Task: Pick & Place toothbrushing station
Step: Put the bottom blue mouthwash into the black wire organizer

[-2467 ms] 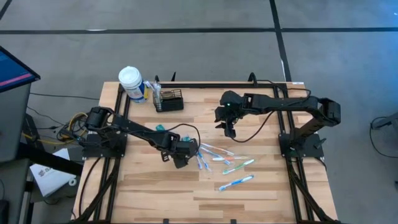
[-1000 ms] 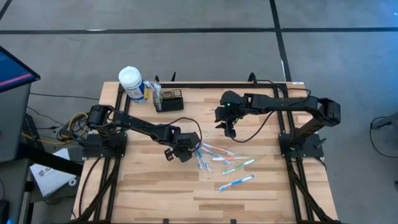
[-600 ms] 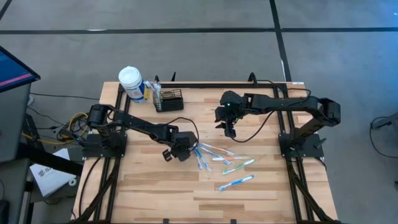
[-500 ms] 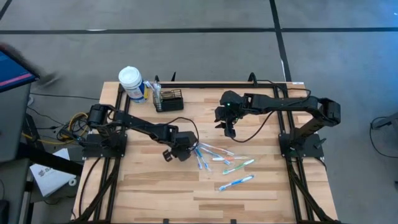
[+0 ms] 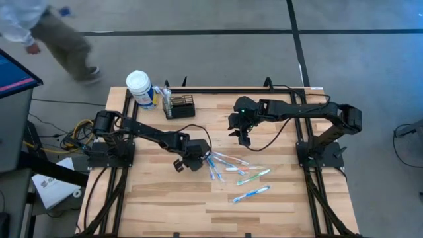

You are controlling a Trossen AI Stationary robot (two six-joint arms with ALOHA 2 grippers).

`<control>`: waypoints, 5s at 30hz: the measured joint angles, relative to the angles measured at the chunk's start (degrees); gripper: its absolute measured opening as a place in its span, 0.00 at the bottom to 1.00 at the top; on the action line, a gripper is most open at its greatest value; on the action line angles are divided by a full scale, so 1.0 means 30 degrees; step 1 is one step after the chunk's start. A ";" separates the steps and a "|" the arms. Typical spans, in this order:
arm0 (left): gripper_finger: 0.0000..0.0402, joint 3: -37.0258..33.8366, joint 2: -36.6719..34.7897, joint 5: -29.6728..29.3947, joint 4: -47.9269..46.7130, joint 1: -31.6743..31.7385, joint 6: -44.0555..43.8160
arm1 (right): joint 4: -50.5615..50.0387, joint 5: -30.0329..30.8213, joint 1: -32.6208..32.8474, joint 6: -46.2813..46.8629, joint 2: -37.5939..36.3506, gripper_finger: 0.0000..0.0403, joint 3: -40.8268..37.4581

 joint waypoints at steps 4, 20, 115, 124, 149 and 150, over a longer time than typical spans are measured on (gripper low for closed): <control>0.29 0.0000 0.0000 -0.0080 -0.0024 0.0203 0.0699 | 0.0000 0.0000 0.0000 0.0002 0.0000 0.32 0.0000; 0.20 -0.1217 -0.0089 -0.0247 0.1761 0.0808 0.0978 | 0.0000 0.0000 0.0000 0.0022 0.0000 0.32 0.0000; 0.15 -0.3672 -0.7723 -0.0808 -1.1061 -0.7578 -1.2943 | 0.1880 -0.0226 0.0874 0.0882 -0.0015 0.32 -0.0022; 0.30 -0.3694 -0.7723 -0.0808 -1.0580 -0.7745 -1.2867 | 0.1880 -0.0226 0.0874 0.1129 -0.0007 0.32 -0.0022; 0.45 -0.5406 -0.7723 -0.0961 -0.8126 -0.7745 -1.0951 | 0.1880 -0.0226 0.0874 0.1158 -0.0007 0.32 -0.0022; 0.45 -0.5406 -0.7723 -0.0954 -0.8029 -0.7745 -1.0944 | 0.1880 -0.0226 0.0874 0.1158 -0.0007 0.32 -0.0022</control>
